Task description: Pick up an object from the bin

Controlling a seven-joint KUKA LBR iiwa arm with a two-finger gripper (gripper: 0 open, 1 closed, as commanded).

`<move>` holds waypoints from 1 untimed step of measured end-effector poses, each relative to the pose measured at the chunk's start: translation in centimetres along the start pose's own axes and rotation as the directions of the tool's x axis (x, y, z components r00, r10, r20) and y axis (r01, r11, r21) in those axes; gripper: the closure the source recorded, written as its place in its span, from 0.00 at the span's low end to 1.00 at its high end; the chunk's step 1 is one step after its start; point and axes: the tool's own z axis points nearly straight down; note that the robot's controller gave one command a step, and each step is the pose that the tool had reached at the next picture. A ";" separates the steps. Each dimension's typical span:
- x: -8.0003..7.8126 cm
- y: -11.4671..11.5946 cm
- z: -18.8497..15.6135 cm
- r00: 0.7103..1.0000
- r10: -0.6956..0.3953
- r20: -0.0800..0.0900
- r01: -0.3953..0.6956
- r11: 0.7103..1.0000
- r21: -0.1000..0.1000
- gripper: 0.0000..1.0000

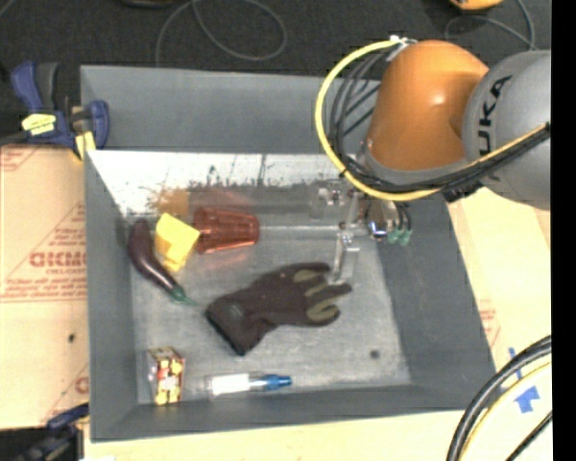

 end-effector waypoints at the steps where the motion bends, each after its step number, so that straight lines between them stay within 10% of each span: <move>1: 0.2 -0.2 3.6 0.998 -0.057 0.008 0.057 0.998 0.002 0.00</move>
Offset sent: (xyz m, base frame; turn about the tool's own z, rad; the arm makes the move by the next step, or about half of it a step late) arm 0.0116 0.0006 -0.1234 0.0432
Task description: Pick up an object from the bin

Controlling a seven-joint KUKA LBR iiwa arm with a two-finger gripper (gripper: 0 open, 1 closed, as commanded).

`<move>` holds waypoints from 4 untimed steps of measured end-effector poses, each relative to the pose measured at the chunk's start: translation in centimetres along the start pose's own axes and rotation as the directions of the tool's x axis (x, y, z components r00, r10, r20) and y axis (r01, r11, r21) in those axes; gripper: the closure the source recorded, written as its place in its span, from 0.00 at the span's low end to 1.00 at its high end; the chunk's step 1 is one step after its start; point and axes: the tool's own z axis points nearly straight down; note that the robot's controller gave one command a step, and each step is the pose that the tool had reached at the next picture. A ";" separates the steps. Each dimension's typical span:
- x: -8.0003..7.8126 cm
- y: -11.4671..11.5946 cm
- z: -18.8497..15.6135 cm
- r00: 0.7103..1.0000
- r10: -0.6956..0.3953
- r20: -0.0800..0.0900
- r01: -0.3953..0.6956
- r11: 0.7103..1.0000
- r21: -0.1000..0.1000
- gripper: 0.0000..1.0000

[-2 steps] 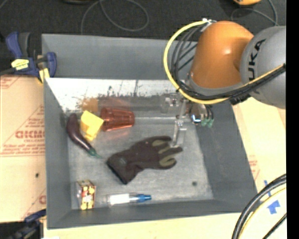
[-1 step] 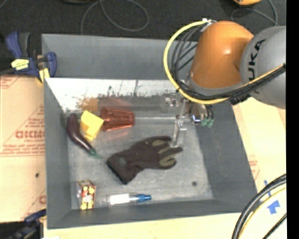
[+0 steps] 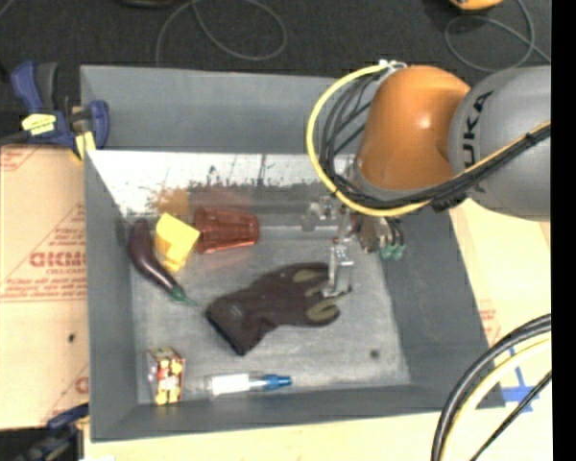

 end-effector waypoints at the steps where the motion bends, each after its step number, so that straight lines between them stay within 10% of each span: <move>1: -0.8 0.0 5.7 0.999 0.053 -0.001 -0.053 0.999 -0.003 0.00; 2: -1.8 -0.8 11.5 1.000 0.006 0.003 -0.006 1.000 0.000 1.00; 3: -1.8 -0.8 11.5 1.000 0.006 0.003 -0.006 1.000 0.000 1.00; 4: -2.7 -1.7 0.4 0.999 0.051 0.007 -0.051 0.999 0.000 1.00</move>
Offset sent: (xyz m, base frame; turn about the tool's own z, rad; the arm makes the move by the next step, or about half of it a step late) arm 0.0184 -0.0065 -0.1168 0.0059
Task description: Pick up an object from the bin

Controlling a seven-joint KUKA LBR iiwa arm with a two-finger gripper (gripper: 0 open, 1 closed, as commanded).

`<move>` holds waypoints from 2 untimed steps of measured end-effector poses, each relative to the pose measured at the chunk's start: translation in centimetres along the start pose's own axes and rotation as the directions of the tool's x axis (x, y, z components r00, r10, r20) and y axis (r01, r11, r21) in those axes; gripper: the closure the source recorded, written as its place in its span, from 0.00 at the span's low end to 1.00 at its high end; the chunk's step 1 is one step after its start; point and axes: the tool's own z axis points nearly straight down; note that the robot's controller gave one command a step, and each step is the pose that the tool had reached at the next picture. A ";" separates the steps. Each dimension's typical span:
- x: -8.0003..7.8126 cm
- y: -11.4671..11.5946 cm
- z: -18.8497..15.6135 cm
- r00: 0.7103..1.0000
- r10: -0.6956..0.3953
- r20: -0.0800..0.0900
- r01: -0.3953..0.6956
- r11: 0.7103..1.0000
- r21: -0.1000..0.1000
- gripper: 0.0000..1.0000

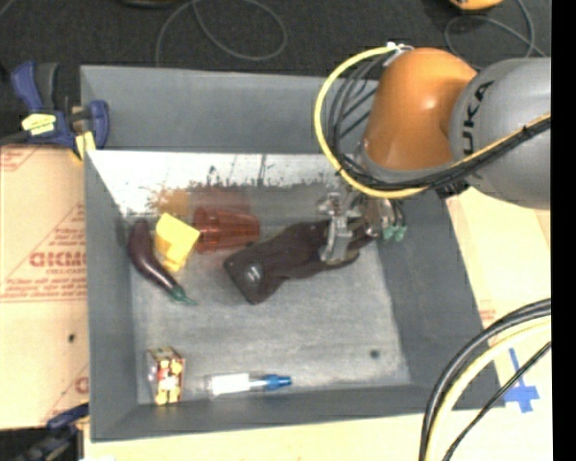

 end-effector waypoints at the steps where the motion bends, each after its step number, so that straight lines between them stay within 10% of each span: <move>1: 0.0 0.0 0.0 1.000 0.000 0.000 0.000 1.000 0.000 1.00; 2: -0.3 -0.1 -12.6 1.000 -0.027 0.005 0.027 1.000 0.002 1.00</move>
Offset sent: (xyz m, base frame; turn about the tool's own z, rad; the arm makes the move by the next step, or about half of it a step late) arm -0.0006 -0.0001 0.1250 -0.0281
